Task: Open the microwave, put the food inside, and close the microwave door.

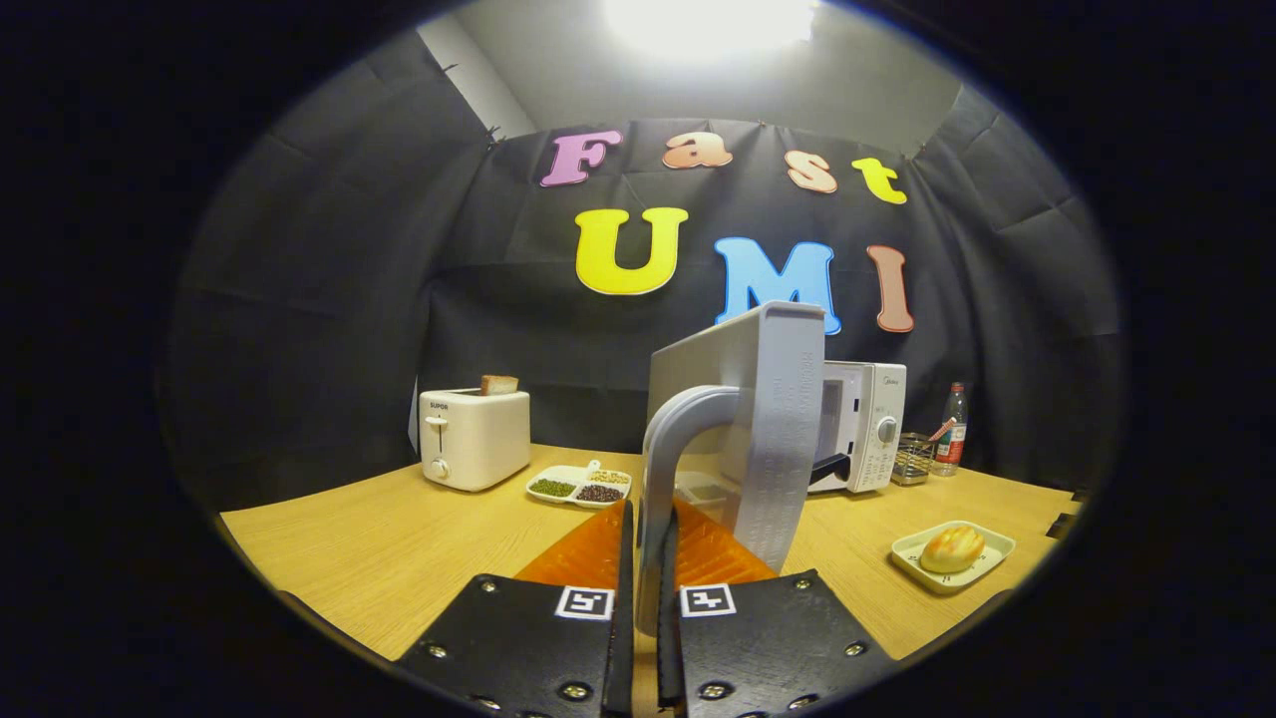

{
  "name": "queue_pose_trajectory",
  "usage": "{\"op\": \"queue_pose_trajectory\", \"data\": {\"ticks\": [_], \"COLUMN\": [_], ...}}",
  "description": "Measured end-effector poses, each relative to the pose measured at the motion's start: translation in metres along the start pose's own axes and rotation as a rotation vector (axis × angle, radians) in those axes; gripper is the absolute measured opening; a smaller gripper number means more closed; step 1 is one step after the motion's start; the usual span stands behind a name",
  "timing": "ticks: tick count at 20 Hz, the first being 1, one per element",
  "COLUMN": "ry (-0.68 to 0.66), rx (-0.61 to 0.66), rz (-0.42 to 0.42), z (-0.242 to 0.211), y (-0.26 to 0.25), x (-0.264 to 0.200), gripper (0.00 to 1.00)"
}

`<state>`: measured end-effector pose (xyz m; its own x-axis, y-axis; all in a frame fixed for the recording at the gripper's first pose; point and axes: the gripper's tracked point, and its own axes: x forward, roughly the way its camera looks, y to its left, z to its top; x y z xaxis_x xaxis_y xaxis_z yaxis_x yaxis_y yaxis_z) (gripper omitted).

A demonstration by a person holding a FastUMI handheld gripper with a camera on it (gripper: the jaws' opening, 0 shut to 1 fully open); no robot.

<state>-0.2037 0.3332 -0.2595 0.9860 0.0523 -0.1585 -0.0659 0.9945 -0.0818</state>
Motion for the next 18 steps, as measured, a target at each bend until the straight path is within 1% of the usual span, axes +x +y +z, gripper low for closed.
{"op": "queue_pose_trajectory", "data": {"ticks": [1, 2, 3, 4, 5, 6, 7, 9, 10, 11, 13, 15, 18], "ry": [0.023, 0.042, 0.061, 0.071, 0.079, 0.065, 0.03, -0.06, -0.095, -0.12, -0.156, -0.144, -0.106], "rx": [0.016, 0.022, 0.024, 0.024, 0.034, 0.047, 0.048, 0.033, 0.034, 0.041, 0.057, 0.059, 0.03], "rz": [0.025, 0.042, 0.062, 0.066, 0.083, 0.113, 0.136, 0.195, 0.242, 0.282, 0.36, 0.436, 0.522], "z": [0.0, 0.0, -0.001, 0.001, 0.003, 0.009, 0.02, 0.047, 0.056, 0.066, 0.081, 0.085, 0.082], "y": [0.003, 0.0, -0.002, -0.008, -0.011, -0.008, -0.008, -0.009, -0.006, -0.006, -0.009, -0.013, -0.031], "x": [-0.002, -0.002, -0.003, -0.006, -0.01, -0.016, -0.024, -0.043, -0.052, -0.061, -0.071, -0.074, -0.077], "gripper": [0.11, 0.17, 0.25, 0.28, 0.41, 0.43, 0.5, 0.53, 0.55, 0.62, 0.71, 0.78, 0.78]}}
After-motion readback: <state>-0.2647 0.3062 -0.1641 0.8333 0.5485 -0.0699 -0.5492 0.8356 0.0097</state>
